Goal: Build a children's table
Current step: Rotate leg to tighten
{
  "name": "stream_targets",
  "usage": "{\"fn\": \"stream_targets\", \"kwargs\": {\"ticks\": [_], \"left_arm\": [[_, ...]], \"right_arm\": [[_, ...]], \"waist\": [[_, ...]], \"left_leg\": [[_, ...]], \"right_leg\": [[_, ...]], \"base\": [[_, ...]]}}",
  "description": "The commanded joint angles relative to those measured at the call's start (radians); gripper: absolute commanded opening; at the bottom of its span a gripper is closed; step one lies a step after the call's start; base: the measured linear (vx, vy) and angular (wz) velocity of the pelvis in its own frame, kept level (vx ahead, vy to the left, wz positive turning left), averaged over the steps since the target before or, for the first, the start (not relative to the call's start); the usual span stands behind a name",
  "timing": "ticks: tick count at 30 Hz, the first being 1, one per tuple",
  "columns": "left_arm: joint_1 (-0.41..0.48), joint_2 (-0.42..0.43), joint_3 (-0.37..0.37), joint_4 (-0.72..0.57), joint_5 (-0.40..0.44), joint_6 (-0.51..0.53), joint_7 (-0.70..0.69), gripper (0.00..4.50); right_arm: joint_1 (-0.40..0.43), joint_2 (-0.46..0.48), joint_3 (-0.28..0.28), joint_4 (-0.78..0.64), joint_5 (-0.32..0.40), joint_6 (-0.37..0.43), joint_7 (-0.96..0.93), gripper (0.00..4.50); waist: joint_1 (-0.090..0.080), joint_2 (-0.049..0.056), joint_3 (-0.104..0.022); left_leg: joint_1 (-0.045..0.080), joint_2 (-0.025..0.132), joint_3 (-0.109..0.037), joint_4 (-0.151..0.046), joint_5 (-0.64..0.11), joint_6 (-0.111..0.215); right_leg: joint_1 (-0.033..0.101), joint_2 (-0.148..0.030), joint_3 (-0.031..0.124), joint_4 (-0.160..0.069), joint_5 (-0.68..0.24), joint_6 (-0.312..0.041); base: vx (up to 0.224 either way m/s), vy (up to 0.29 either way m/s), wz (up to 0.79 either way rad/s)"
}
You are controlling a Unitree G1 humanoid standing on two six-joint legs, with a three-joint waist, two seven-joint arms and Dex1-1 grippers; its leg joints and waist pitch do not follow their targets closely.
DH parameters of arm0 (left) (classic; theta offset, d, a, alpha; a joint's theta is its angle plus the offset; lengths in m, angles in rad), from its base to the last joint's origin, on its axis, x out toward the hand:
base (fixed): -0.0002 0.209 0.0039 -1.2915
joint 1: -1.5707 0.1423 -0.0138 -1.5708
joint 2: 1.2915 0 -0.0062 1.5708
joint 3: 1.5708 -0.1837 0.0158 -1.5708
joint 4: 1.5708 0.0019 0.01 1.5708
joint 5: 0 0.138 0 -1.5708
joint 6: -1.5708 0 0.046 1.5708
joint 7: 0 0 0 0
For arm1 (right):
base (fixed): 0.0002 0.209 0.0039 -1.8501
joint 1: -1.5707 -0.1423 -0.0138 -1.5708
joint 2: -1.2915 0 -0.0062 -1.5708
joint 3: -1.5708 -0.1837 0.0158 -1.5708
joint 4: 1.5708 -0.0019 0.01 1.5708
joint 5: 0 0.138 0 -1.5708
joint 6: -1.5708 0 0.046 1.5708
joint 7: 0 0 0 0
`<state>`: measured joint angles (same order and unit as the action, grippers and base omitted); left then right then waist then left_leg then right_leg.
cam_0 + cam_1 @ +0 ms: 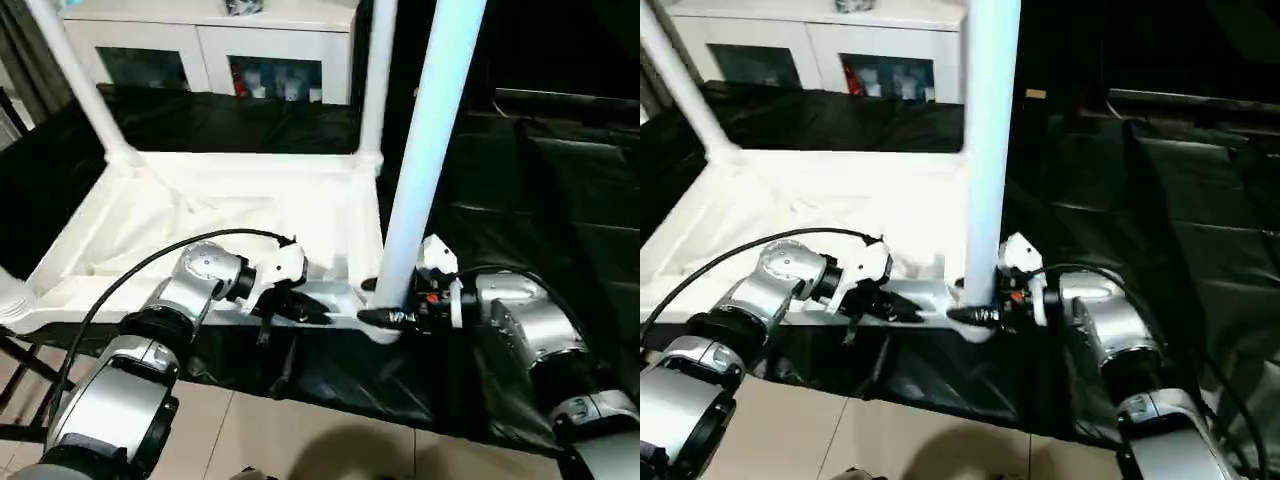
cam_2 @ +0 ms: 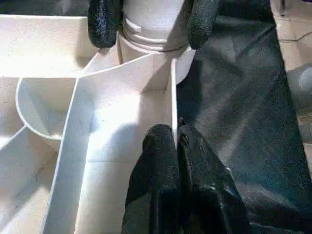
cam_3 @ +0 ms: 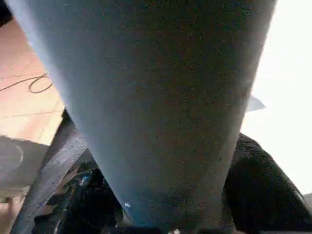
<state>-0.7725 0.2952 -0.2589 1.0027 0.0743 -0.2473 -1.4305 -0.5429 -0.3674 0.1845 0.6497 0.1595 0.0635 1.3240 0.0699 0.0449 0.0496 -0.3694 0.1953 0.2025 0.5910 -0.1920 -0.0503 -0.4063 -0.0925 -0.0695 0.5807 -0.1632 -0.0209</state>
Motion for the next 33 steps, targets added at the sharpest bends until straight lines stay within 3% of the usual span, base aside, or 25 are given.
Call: {"fn": "stream_targets", "kwargs": {"ticks": [1,6,9,10,11,13,14,15,18,21,26,27,29,33], "left_arm": [[-0.014,0.000,-0.011,-0.001,0.004,-0.012,-0.012,0.00],[-0.021,-0.002,-0.003,0.006,0.001,-0.005,0.000,0.00],[-0.024,-0.022,0.002,0.010,0.011,0.013,0.089,0.00],[-0.029,-0.039,0.000,0.017,0.035,0.029,0.185,0.00],[-0.030,-0.043,0.000,0.020,0.041,0.033,0.205,0.00],[-0.031,-0.061,0.009,0.021,0.038,0.047,0.242,0.00],[-0.033,-0.085,0.016,0.020,0.037,0.062,0.287,0.00],[-0.033,-0.087,0.016,0.020,0.037,0.064,0.292,0.00],[-0.037,-0.170,0.026,0.013,0.044,0.106,0.432,0.00],[-0.036,-0.208,0.022,0.006,0.050,0.118,0.479,0.00],[-0.033,-0.228,-0.002,0.000,0.071,0.104,0.506,0.00],[-0.031,-0.225,-0.004,0.000,0.073,0.099,0.504,0.00],[-0.026,-0.210,-0.008,-0.002,0.076,0.085,0.489,0.00],[-0.013,-0.167,-0.010,-0.008,0.084,0.064,0.441,0.00]], "right_arm": [[0.007,0.000,0.038,-0.013,-0.014,0.014,0.040,2.53],[0.018,0.024,0.030,-0.020,-0.001,0.027,0.013,2.51],[0.034,0.072,-0.010,-0.004,-0.014,0.000,-0.138,2.51],[0.037,0.111,-0.037,0.025,-0.040,-0.014,-0.285,2.51],[0.036,0.117,-0.041,0.033,-0.048,-0.012,-0.319,2.51],[0.034,0.139,-0.053,0.052,-0.063,-0.026,-0.400,2.51],[0.029,0.171,-0.075,0.078,-0.069,-0.020,-0.505,2.51],[0.029,0.175,-0.078,0.081,-0.070,-0.020,-0.516,2.51],[0.004,0.290,-0.134,0.158,-0.079,-0.006,-0.826,2.50],[-0.016,0.351,-0.142,0.188,-0.084,-0.008,-0.939,2.50],[-0.042,0.416,-0.126,0.185,-0.104,-0.050,-0.966,2.50],[-0.042,0.413,-0.127,0.181,-0.106,-0.064,-0.964,3.06],[-0.041,0.392,-0.139,0.169,-0.088,-0.076,-0.924,3.22],[-0.034,0.320,-0.155,0.151,-0.052,-0.074,-0.793,3.62]], "waist": [[0.001,-0.011,-0.070],[0.001,-0.011,-0.071],[0.001,-0.010,-0.068],[0.000,-0.011,-0.066],[-0.010,-0.011,-0.060],[-0.013,-0.015,-0.059],[-0.017,-0.012,-0.055],[-0.023,-0.012,-0.054],[-0.042,-0.012,-0.052],[-0.051,-0.009,-0.053],[-0.057,-0.011,-0.054],[-0.057,-0.011,-0.054],[-0.058,-0.010,-0.054],[-0.055,-0.011,-0.058]], "left_leg": [[0.014,0.042,-0.015,-0.066,-0.168,0.091],[0.014,0.042,-0.015,-0.066,-0.161,0.096],[0.014,0.043,-0.014,-0.068,-0.174,0.083],[0.015,0.042,-0.016,-0.070,-0.197,0.068],[0.022,0.038,-0.018,-0.076,-0.254,0.034],[0.021,0.036,-0.020,-0.077,-0.271,0.025],[0.024,0.036,-0.021,-0.078,-0.289,0.019],[0.025,0.036,-0.023,-0.080,-0.302,0.011],[0.023,0.032,-0.030,-0.085,-0.328,-0.008],[0.025,0.028,-0.032,-0.085,-0.359,0.001],[0.023,0.026,-0.030,-0.086,-0.366,0.021],[0.023,0.026,-0.030,-0.085,-0.365,0.023],[0.025,0.027,-0.028,-0.085,-0.366,0.029],[0.018,0.030,-0.028,-0.084,-0.341,0.045]], "right_leg": [[0.054,-0.058,0.037,-0.048,-0.153,-0.270],[0.054,-0.057,0.036,-0.046,-0.139,-0.273],[0.051,-0.059,0.038,-0.050,-0.168,-0.265],[0.051,-0.060,0.037,-0.056,-0.215,-0.253],[0.045,-0.059,0.037,-0.066,-0.320,-0.224],[0.049,-0.060,0.035,-0.074,-0.386,-0.200],[0.042,-0.061,0.037,-0.079,-0.427,-0.189],[0.040,-0.060,0.038,-0.082,-0.446,-0.182],[0.037,-0.060,0.035,-0.087,-0.487,-0.161],[0.037,-0.060,0.032,-0.098,-0.520,-0.139],[0.034,-0.056,0.035,-0.097,-0.479,-0.148],[0.035,-0.056,0.035,-0.097,-0.475,-0.149],[0.033,-0.055,0.036,-0.097,-0.467,-0.157],[0.043,-0.056,0.037,-0.089,-0.406,-0.175]], "base": [[0.000,0.000,0.00],[0.000,0.000,0.00],[0.000,0.000,0.00],[0.000,0.000,0.00],[0.000,0.000,0.00],[0.000,0.000,0.00],[0.000,0.000,0.00],[0.000,0.000,0.00],[0.000,0.000,0.00],[0.000,0.000,0.00],[0.000,0.000,0.00],[0.000,0.000,0.00],[0.000,0.000,0.00],[0.000,0.000,0.00]]}}
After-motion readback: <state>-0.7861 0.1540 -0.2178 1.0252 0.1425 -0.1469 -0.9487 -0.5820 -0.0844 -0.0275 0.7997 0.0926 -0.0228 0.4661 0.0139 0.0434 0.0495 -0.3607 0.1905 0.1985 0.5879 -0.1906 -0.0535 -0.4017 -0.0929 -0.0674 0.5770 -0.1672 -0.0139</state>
